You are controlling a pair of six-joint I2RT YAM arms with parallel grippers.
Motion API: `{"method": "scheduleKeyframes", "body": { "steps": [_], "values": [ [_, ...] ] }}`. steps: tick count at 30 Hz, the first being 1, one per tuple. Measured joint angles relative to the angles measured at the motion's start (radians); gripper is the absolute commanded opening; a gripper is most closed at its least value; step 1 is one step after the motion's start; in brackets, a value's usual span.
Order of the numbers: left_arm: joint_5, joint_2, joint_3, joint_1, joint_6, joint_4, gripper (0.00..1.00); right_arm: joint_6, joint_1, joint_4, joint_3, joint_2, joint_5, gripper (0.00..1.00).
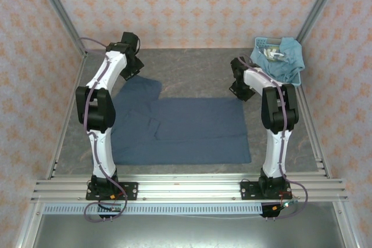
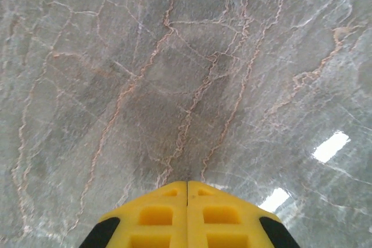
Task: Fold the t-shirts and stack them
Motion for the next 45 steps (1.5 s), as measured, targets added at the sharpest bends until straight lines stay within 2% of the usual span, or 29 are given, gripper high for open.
{"method": "scheduleKeyframes", "body": {
  "steps": [5,14,22,28,34,45],
  "values": [
    [0.000,-0.134,-0.151,0.000,0.000,0.004,0.00,-0.015,0.000,0.005,-0.067,-0.090,-0.007,0.00],
    [-0.004,-0.493,-0.449,0.000,0.000,-0.020,0.00,-0.062,0.000,0.054,-0.246,-0.270,-0.056,0.00],
    [-0.023,-0.782,-0.655,0.000,-0.004,-0.113,0.00,-0.093,0.000,0.071,-0.420,-0.446,-0.089,0.00],
    [-0.027,-0.948,-0.749,0.000,-0.008,-0.198,0.00,-0.106,0.000,0.070,-0.540,-0.571,-0.102,0.00],
    [-0.026,-1.055,-0.782,0.000,-0.027,-0.276,0.00,-0.114,0.003,0.069,-0.644,-0.662,-0.109,0.00],
    [-0.023,-1.159,-0.855,0.000,-0.038,-0.375,0.00,-0.116,0.026,0.044,-0.730,-0.787,-0.109,0.00]
  ]
}}
